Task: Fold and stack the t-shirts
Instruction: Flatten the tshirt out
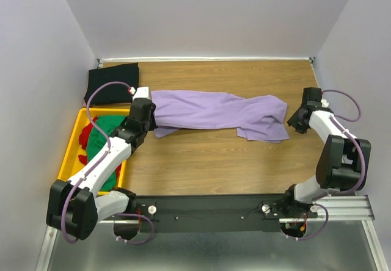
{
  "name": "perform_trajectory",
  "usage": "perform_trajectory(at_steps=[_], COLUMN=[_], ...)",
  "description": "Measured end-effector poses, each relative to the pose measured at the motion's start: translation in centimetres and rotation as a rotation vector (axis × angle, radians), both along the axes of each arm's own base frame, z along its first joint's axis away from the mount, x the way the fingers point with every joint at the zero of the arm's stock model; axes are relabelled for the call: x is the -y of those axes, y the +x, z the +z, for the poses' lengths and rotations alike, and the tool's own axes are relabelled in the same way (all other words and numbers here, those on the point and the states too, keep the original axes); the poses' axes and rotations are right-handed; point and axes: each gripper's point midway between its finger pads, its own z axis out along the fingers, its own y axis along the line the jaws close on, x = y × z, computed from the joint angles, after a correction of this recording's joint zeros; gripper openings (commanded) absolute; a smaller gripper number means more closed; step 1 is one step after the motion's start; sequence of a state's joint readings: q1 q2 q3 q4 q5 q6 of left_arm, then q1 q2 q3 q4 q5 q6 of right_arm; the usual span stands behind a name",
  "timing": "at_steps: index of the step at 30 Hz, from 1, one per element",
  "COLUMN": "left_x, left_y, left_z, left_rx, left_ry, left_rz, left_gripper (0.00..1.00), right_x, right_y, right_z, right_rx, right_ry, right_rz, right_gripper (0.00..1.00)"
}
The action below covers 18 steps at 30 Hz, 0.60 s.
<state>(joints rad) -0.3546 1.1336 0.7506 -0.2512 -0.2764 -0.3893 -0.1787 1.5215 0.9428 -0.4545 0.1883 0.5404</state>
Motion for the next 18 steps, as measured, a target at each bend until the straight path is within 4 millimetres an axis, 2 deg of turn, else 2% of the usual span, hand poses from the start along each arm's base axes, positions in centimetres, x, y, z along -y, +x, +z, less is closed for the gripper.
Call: perform_trajectory(at_steps=[6, 18], left_x=[0.0, 0.0], left_y=[0.0, 0.0], left_z=[0.0, -0.2], left_rx=[-0.001, -0.007], left_ry=[0.0, -0.006], left_rz=[0.0, -0.004], left_gripper=[0.0, 0.0], right_x=[-0.8, -2.1], right_y=[-1.8, -3.1], right_z=[-2.6, -4.3], right_rx=[-0.081, -0.127], right_ry=[0.034, 0.091], right_rz=[0.02, 0.067], right_gripper=[0.48, 0.49])
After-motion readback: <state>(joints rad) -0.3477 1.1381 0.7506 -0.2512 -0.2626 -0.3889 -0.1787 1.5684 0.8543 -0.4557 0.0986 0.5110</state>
